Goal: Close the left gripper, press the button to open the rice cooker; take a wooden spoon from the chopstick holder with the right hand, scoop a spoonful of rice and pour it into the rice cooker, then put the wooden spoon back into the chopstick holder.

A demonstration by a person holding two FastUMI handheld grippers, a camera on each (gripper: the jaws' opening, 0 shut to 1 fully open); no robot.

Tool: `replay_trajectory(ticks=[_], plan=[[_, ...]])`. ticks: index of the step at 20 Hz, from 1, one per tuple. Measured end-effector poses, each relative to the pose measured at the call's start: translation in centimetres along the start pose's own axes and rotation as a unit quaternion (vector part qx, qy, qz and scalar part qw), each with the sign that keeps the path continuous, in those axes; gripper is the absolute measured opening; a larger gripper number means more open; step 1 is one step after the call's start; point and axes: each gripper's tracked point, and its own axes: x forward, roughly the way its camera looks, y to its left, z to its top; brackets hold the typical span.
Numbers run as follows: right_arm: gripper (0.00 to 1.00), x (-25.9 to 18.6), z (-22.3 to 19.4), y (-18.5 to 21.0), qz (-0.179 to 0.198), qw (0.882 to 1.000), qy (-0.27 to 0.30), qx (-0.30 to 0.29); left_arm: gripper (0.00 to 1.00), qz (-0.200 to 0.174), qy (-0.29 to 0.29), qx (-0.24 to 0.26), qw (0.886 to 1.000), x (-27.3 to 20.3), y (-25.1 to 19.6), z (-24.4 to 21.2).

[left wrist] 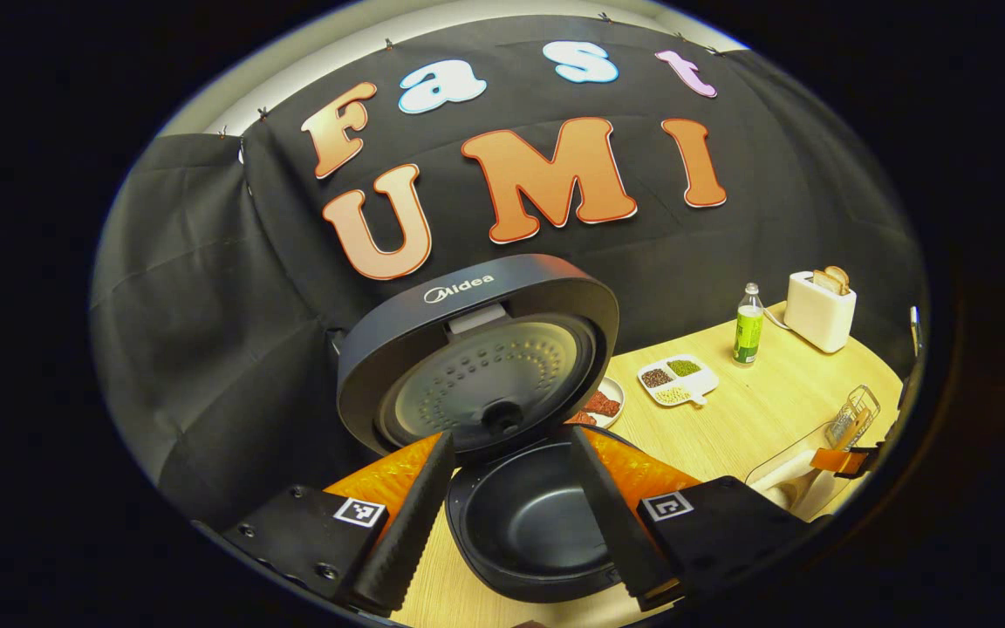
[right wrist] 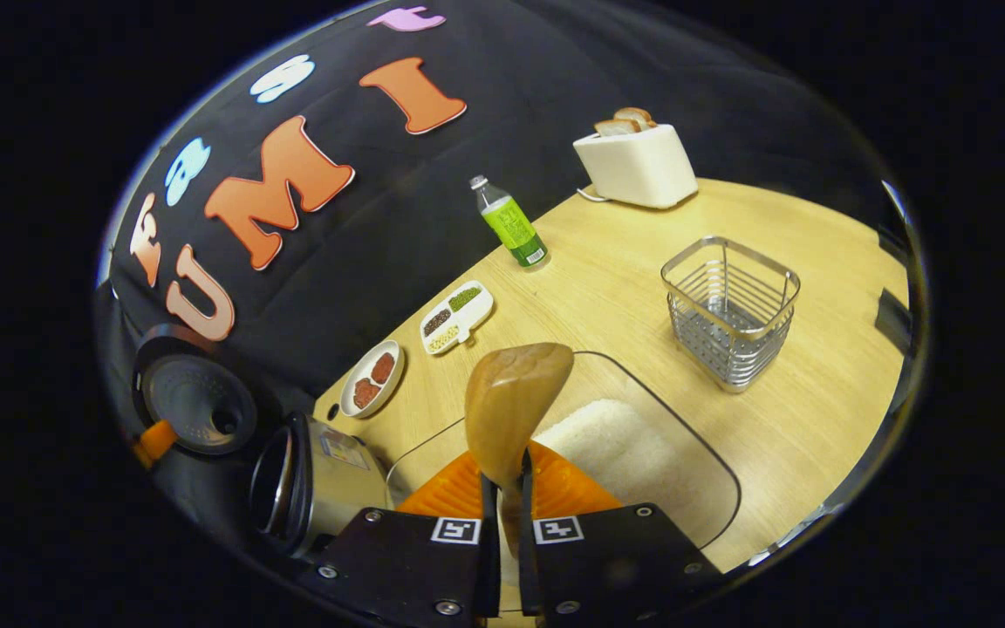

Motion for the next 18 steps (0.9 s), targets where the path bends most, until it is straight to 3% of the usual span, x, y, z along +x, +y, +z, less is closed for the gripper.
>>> replay_trajectory(ticks=[4,12,18], plan=[[0.08,0.2,-0.2,1.4,0.017,1.0,0.006,-0.018,0.92,0.003,0.007,-0.007,1.0,-0.1,0.2,-0.6],[0.08,0.6,-0.4,1.5,0.076,0.992,0.063,0.073,0.91,0.011,0.008,-0.016,1.0,-0.5,0.3,-0.4],[0.08,0.3,1.4,0.2,0.12,0.974,0.084,0.174,0.91,0.01,-0.004,-0.024,1.0,-1.2,-0.4,0.8]])
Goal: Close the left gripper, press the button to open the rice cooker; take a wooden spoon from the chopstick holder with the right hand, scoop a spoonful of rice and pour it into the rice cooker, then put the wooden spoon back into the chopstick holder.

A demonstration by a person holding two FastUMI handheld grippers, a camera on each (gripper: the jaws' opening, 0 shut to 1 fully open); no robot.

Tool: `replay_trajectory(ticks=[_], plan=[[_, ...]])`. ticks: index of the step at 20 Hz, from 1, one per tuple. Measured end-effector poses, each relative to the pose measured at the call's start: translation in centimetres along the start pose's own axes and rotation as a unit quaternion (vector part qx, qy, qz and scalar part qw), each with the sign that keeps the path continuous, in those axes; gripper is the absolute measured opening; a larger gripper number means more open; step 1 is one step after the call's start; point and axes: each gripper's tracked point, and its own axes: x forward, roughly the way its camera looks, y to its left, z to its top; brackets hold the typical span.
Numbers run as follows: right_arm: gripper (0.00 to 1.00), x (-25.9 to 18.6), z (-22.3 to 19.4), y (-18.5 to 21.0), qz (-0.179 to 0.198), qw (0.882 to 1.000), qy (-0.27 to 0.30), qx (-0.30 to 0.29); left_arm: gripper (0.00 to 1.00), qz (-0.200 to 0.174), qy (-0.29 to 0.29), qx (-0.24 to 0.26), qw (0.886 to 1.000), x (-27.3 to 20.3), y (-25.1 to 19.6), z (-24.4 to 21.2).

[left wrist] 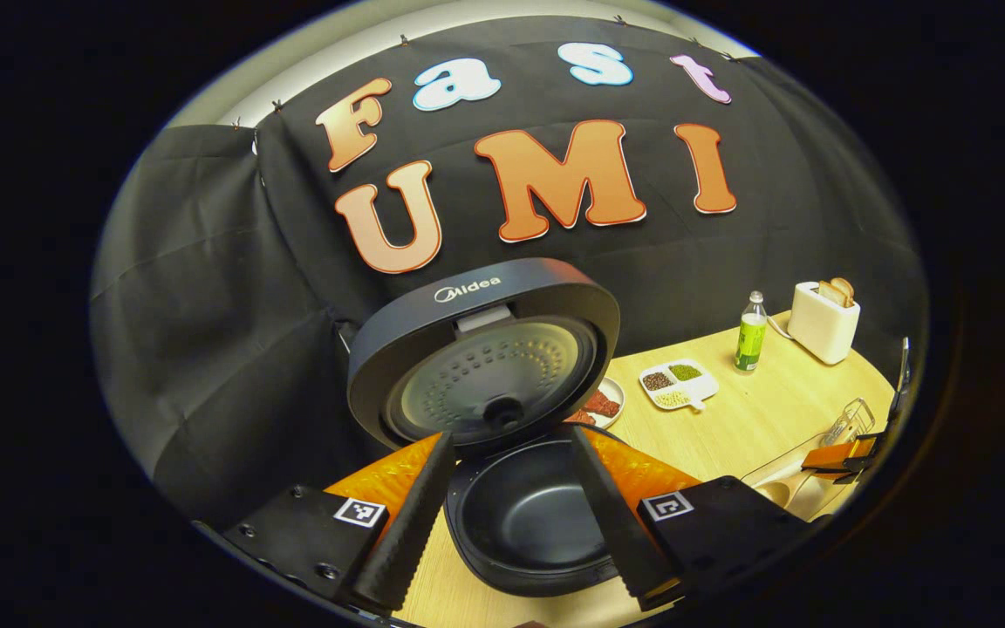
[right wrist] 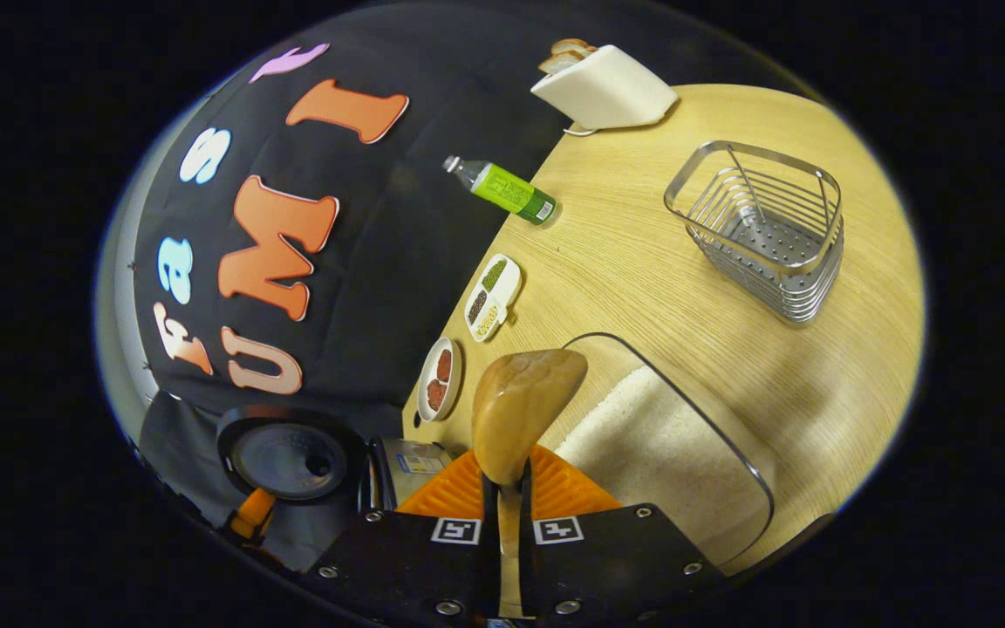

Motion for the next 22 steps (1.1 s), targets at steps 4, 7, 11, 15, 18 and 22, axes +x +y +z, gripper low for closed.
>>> replay_trajectory(ticks=[4,7,11,15,18,22], plan=[[0.08,-1.4,2.7,0.0,0.027,0.999,0.003,0.042,0.92,0.017,-0.011,-0.02,1.0,-0.3,0.5,0.6],[0.08,-2.7,5.0,0.8,0.055,0.995,0.012,0.077,0.91,0.026,-0.012,-0.04,0.999,-0.7,0.4,0.5],[0.08,-3.9,7.5,3.3,0.102,0.987,0.024,0.119,0.91,0.046,-0.028,-0.072,0.996,-1.7,1.0,0.9],[0.08,-3.8,8.2,7.8,0.145,0.98,0.056,0.124,0.91,0.058,-0.064,-0.09,0.992,-3.5,1.4,1.9],[0.07,-2.4,7.3,11.8,0.178,0.972,0.093,0.125,0.95,0.088,-0.087,-0.078,0.989,-5.6,2.0,2.2],[0.07,-1.2,4.5,17.1,0.218,0.954,0.154,0.136,0.9,0.112,-0.092,-0.083,0.986,-8.5,2.5,0.9]])
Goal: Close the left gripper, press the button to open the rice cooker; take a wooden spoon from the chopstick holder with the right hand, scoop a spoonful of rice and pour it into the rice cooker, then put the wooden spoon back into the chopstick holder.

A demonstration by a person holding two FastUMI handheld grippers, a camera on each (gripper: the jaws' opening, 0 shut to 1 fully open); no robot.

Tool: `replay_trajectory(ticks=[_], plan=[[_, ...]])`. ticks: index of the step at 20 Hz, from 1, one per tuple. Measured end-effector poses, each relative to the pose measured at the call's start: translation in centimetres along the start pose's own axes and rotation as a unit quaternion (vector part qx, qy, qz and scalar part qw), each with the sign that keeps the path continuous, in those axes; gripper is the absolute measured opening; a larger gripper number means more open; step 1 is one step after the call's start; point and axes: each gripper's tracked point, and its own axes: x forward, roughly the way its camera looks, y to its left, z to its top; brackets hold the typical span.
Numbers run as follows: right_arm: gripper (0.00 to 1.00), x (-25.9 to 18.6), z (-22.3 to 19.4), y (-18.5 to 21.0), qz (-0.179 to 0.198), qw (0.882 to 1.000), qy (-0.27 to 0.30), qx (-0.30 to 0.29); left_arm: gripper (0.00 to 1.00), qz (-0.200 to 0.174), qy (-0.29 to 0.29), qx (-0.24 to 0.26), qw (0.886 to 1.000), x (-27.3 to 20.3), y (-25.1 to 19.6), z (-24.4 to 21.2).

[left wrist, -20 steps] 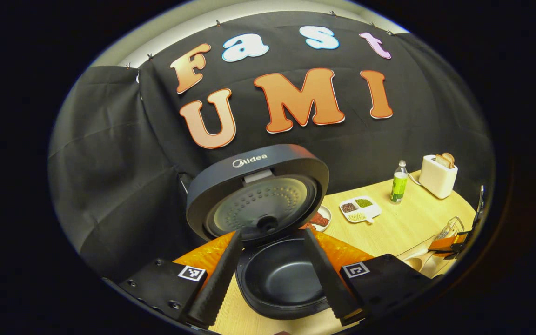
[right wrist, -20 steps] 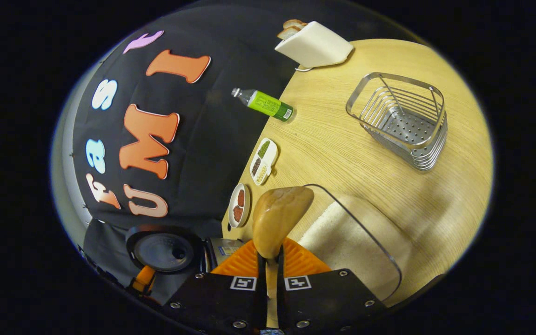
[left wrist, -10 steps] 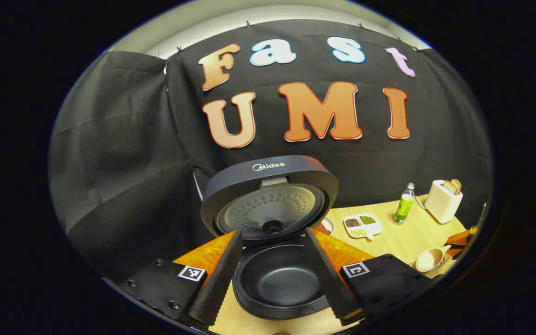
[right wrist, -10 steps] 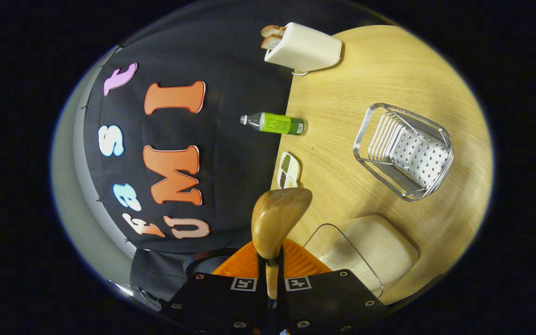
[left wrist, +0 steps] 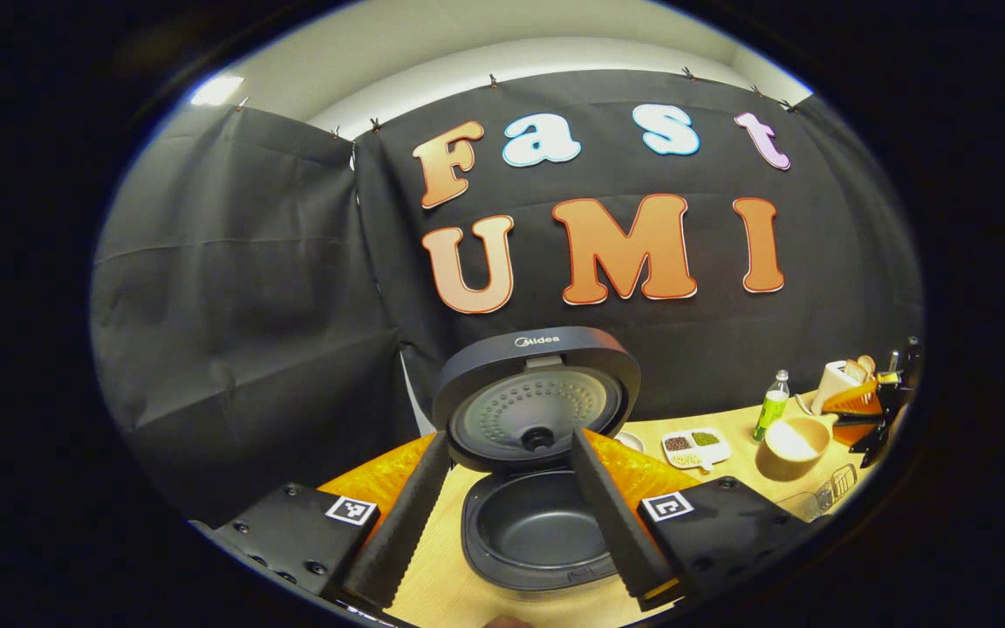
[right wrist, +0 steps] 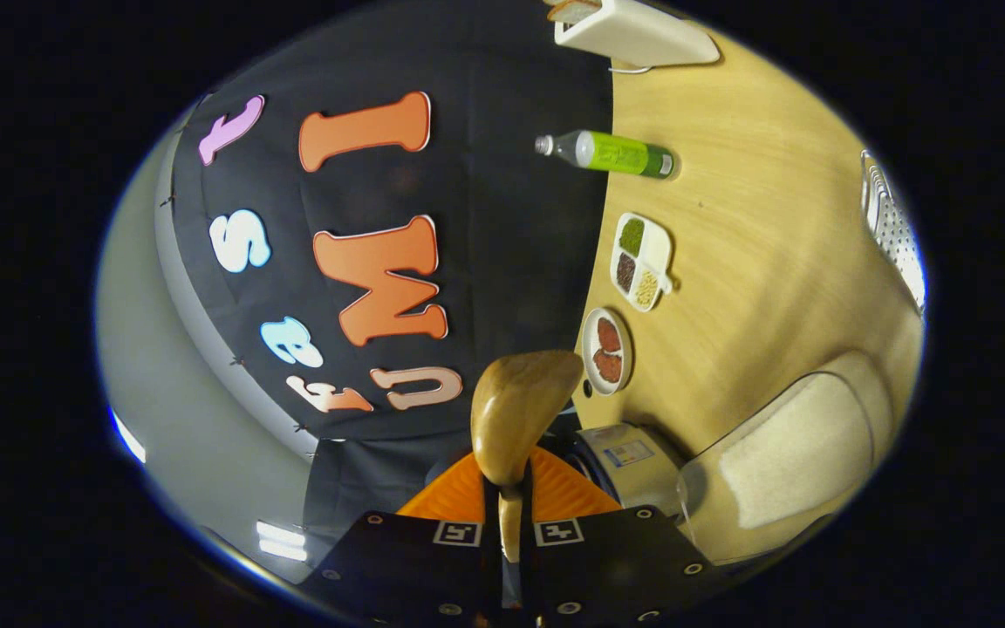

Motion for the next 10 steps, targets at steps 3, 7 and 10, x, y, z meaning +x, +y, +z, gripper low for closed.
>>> replay_trajectory(ticks=[3,7,10], plan=[[0.08,2.8,-2.7,0.5,-0.005,0.999,0.045,-0.01,0.9,0.035,0.002,0.0,0.999,-2.1,3.0,-0.8],[0.08,6.5,-6.3,0.8,-0.014,0.996,0.092,-0.016,0.9,0.089,0.015,0.0,0.996,-4.7,7.2,-2.1],[0.07,8.8,-8.2,0.4,-0.027,0.993,0.109,-0.025,0.91,0.116,0.025,0.003,0.993,-6.3,9.2,-3.0]])
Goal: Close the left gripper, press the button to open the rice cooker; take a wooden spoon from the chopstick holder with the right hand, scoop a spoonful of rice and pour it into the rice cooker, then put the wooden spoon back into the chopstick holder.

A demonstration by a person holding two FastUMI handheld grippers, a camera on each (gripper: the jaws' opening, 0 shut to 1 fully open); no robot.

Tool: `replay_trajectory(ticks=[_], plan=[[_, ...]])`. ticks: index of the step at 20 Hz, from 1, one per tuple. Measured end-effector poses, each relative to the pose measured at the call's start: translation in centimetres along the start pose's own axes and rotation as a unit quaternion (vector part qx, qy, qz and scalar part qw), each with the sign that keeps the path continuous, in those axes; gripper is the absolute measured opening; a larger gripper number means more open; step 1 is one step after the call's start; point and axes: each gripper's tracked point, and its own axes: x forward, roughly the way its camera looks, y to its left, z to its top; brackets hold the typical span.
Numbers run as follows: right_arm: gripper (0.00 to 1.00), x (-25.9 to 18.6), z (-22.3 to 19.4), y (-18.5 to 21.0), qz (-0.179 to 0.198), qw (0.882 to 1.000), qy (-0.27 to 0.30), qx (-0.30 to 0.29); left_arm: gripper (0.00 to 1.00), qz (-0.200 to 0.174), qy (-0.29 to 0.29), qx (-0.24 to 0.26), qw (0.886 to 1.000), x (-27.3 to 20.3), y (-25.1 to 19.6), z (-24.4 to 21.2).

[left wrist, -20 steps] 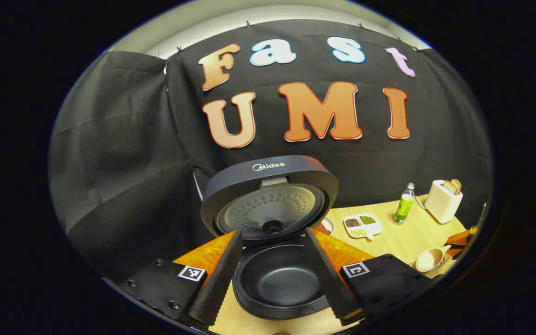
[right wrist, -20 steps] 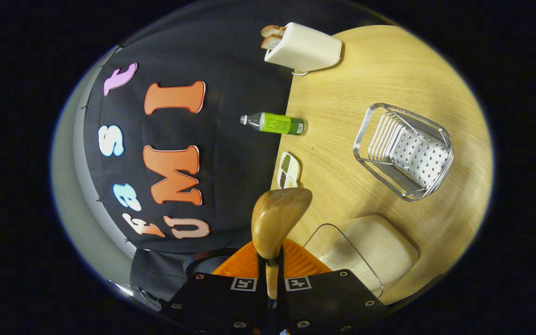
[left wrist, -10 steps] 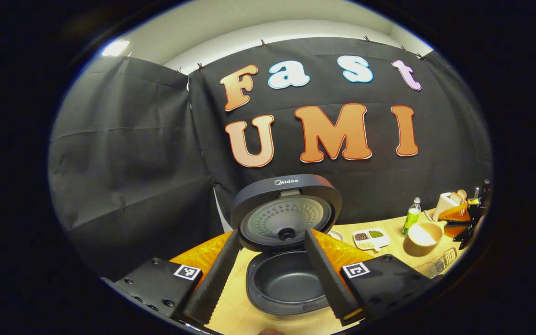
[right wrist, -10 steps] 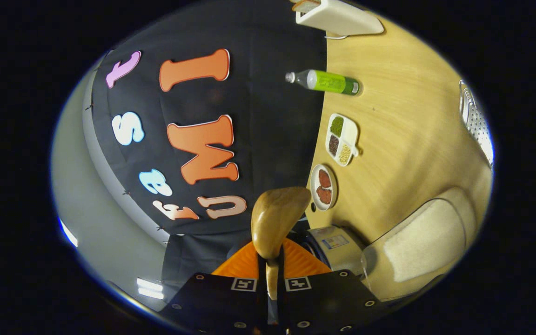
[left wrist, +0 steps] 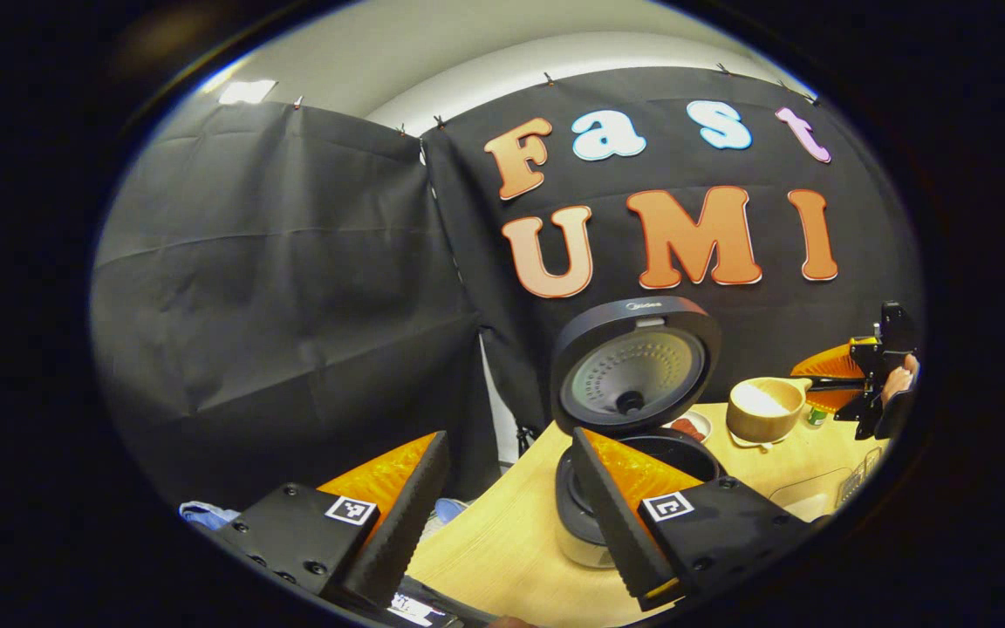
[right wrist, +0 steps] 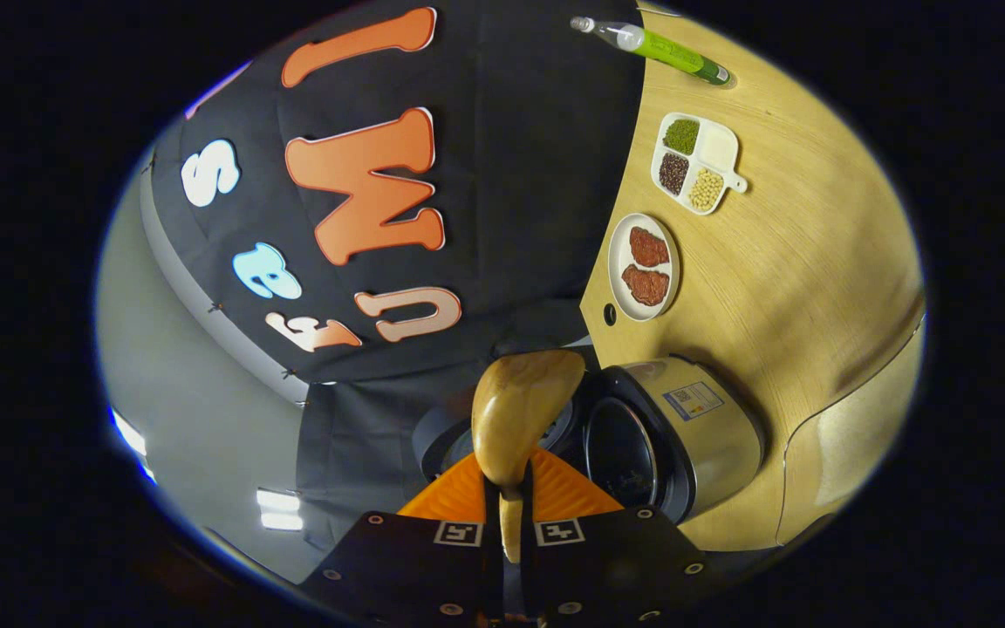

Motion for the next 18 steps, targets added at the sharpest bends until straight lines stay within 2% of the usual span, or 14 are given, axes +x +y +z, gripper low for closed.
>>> replay_trajectory(ticks=[3,4,5,6,7,9,11,12,16,18], plan=[[0.07,2.1,-0.7,-0.5,-0.018,1.0,0.003,-0.009,0.95,-0.001,0.021,-0.001,1.0,-0.9,0.3,-1.8],[0.07,2.8,-0.8,-0.5,-0.022,1.0,0.004,-0.015,0.93,-0.003,0.023,0.0,1.0,-1.2,0.2,-2.1],[0.07,3.5,-1.3,-0.5,-0.03,0.999,0.004,-0.029,0.9,-0.004,0.025,0.002,1.0,-1.4,0.3,-2.4],[0.08,3.9,-1.6,-0.4,-0.034,0.998,0.005,-0.047,1.0,-0.006,0.025,0.004,1.0,-1.6,0.3,-2.6],[0.07,4.3,-1.8,-0.7,-0.041,0.997,0.005,-0.067,0.95,-0.007,0.024,0.004,1.0,-1.9,0.4,-2.7],[0.07,5.2,-2.2,-0.9,-0.056,0.993,0.004,-0.105,0.93,-0.016,0.023,-0.002,1.0,-1.9,0.0,-2.8],[0.07,6.1,-2.5,-1.0,-0.069,0.989,0.001,-0.133,1.0,-0.024,0.027,-0.003,0.999,-1.8,-0.3,-3.1],[0.07,6.6,-2.5,-1.0,-0.073,0.986,-0.001,-0.148,0.95,-0.026,0.027,-0.002,0.999,-1.7,-0.5,-3.1],[0.08,8.2,-2.7,-1.4,-0.107,0.968,-0.01,-0.225,0.95,-0.039,0.033,-0.007,0.999,-1.5,-0.6,-3.9],[0.08,8.7,-2.9,-1.8,-0.124,0.955,-0.013,-0.269,0.95,-0.041,0.043,-0.007,0.998,-1.2,-0.3,-4.7]])
